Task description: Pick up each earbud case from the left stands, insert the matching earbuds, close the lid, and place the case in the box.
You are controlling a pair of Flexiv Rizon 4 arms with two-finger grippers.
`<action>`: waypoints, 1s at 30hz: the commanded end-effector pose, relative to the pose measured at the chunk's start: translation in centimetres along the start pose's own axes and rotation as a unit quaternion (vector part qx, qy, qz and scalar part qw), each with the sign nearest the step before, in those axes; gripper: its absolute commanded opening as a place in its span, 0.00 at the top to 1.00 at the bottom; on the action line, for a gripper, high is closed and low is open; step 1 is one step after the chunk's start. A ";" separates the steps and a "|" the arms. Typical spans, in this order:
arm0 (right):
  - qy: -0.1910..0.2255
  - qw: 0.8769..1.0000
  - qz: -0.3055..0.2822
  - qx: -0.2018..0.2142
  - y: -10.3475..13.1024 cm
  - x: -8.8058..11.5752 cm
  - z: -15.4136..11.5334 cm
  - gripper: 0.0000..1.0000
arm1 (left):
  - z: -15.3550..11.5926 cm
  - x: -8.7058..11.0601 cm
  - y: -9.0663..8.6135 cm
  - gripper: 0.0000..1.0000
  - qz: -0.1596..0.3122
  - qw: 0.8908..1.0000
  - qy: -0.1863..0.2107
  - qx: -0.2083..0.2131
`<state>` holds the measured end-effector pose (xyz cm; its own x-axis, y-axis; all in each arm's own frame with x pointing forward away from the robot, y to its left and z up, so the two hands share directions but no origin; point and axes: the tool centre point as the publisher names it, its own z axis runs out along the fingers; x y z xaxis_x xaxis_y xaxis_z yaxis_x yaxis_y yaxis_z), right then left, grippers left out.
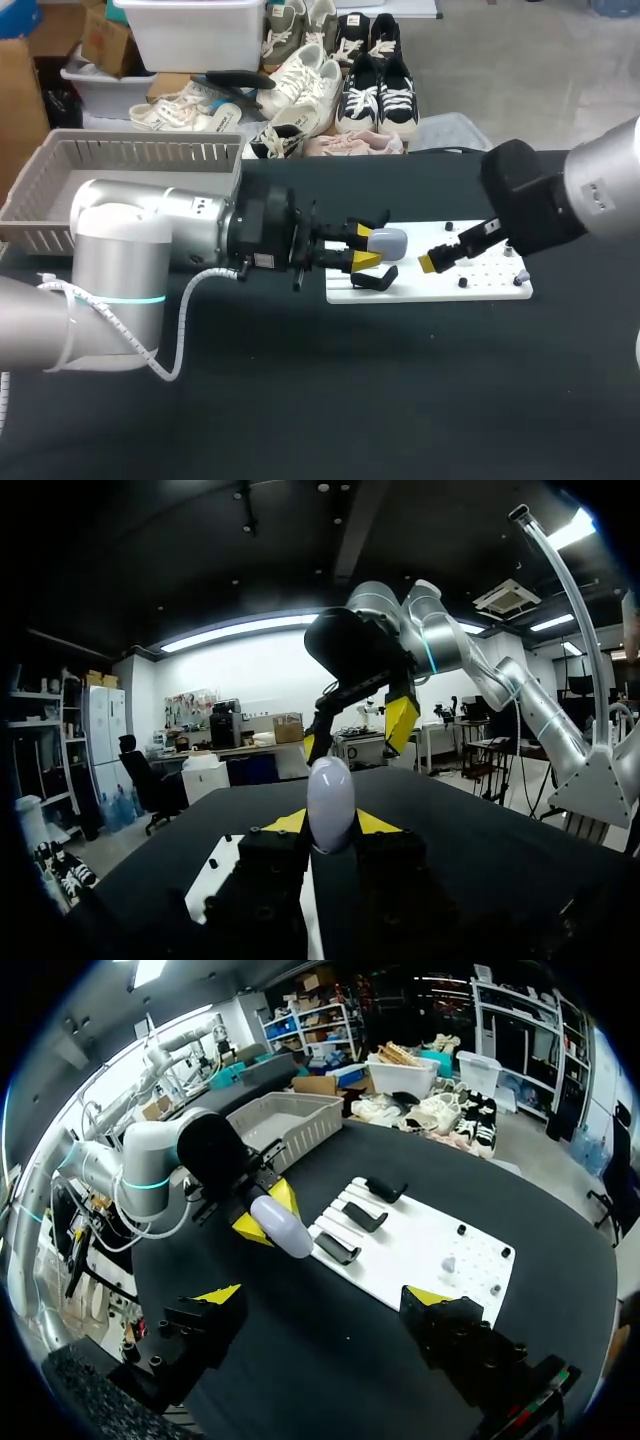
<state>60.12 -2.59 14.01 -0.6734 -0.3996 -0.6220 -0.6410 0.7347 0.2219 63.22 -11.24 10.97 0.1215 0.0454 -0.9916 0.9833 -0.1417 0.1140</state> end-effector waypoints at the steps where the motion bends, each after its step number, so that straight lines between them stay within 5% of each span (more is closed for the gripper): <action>1: 0.011 1.000 0.004 -0.007 -0.2 -1.1 1.1 0.00 | 0.0 0.1 0.1 1.00 0.000 1.000 -0.001 0.000; 30: 0.034 0.999 0.014 -0.005 0.4 -2.4 3.6 0.00 | 0.0 0.1 0.1 1.00 0.000 1.000 -0.001 0.000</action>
<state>62.48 0.46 12.95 -0.7121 -0.4122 -0.5683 -0.6235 0.7434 0.2421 63.22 -11.24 10.96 0.1214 0.0454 -0.9916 0.9833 -0.1417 0.1140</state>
